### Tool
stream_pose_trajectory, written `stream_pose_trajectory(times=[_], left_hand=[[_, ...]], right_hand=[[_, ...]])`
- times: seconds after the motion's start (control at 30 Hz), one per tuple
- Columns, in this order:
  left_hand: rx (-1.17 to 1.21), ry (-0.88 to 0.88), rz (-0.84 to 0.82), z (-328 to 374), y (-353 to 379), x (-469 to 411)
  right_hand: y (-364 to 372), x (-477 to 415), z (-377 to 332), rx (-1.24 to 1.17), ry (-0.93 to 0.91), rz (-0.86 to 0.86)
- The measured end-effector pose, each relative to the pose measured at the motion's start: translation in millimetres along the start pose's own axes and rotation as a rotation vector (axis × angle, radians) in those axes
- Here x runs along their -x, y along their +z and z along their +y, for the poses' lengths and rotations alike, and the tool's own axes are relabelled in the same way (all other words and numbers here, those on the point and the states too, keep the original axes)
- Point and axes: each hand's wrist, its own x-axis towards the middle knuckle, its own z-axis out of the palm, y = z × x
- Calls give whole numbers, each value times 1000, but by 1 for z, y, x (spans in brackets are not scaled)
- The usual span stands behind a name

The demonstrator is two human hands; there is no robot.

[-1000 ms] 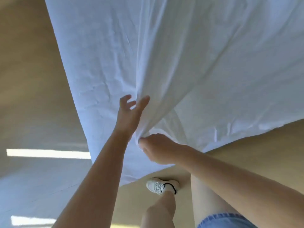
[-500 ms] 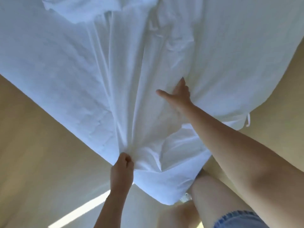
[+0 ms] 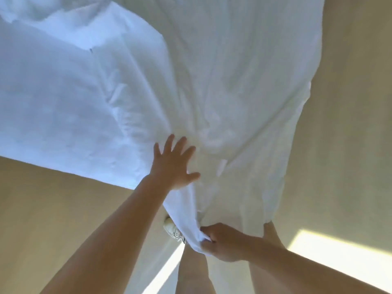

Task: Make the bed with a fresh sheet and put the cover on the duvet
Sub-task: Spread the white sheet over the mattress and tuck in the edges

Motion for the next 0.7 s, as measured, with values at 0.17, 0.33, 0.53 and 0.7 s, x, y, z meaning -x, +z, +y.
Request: stream_pose_trajectory(times=[0.17,0.33,0.53,0.7], left_hand=[[-110,-116,-86,-34,39,6],[488,-415,32,-9,64,13],[412,-432,160,-16,73,8],[567,-482,32,-38,119,64]], right_hand=[[15,-18,-3,95,19,144],[-41,-17,62,-528,564,1472],[-33,-38,72,-1193,427,1156],[0,21,122,-637,595,1291]])
